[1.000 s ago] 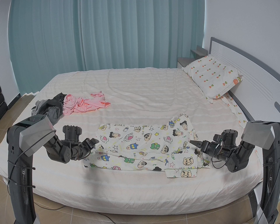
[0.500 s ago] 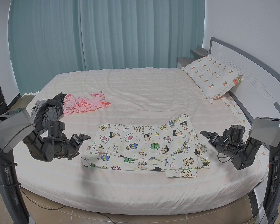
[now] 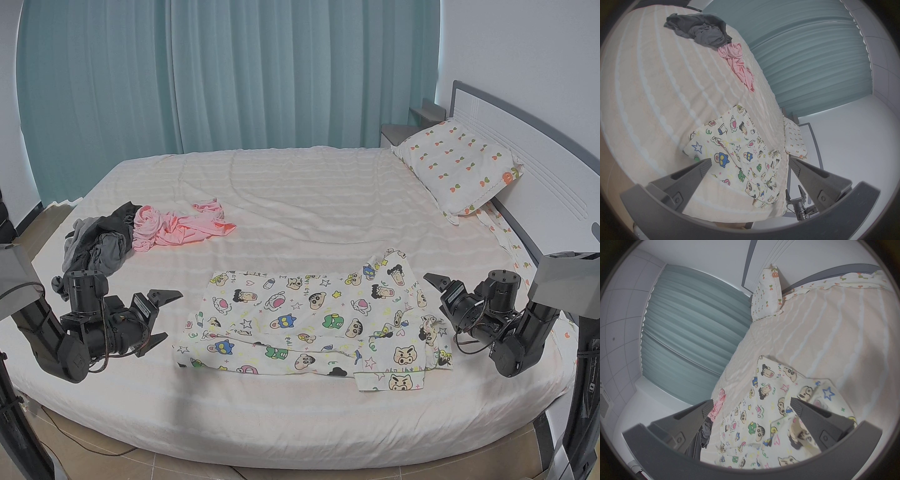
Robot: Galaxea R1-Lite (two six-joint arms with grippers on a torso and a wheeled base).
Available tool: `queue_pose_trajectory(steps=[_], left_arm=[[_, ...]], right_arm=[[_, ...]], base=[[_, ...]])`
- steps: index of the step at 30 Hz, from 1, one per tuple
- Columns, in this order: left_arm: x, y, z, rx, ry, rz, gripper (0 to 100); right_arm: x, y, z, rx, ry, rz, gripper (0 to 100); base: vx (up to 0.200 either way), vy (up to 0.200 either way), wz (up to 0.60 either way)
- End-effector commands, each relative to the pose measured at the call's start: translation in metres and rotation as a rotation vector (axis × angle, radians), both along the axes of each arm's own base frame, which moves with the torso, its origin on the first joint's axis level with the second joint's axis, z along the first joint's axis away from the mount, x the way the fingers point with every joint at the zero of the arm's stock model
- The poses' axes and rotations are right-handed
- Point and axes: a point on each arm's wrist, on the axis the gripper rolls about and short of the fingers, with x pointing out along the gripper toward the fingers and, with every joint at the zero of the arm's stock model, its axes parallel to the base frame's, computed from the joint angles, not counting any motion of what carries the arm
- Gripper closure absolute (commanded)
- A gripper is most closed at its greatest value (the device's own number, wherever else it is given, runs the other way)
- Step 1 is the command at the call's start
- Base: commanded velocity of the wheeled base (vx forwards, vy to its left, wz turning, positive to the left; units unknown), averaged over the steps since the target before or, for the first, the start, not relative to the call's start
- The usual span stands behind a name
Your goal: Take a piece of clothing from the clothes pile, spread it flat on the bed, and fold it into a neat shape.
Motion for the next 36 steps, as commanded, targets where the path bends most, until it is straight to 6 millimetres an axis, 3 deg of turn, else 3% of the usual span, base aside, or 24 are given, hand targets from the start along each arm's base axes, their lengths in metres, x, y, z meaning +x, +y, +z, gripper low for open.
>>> queue_pose_trajectory(steps=[1, 7, 31, 36], left_arm=[[-0.007, -0.003, 0.000, -0.012, 0.015, -0.003, 0], [-0.007, -0.006, 0.000, -0.047, 0.033, 0.004, 0], [-0.009, -0.004, 0.001, -0.130, 0.032, -0.007, 0], [-0.011, -0.005, -0.001, -0.137, 0.041, -0.031, 0]], right_arm=[[-0.004, 0.003, -0.010, -0.002, 0.028, 0.006, 0], [-0.012, 0.015, -0.015, -0.003, 0.028, 0.043, 0], [-0.023, 0.028, -0.009, 0.001, -0.036, 0.060, 0], [-0.024, 0.027, -0.009, -0.001, -0.032, 0.062, 0]], base=[[0.000, 0.000, 0.00], [0.000, 0.000, 0.00], [0.000, 0.000, 0.00], [0.000, 0.200, 0.00]])
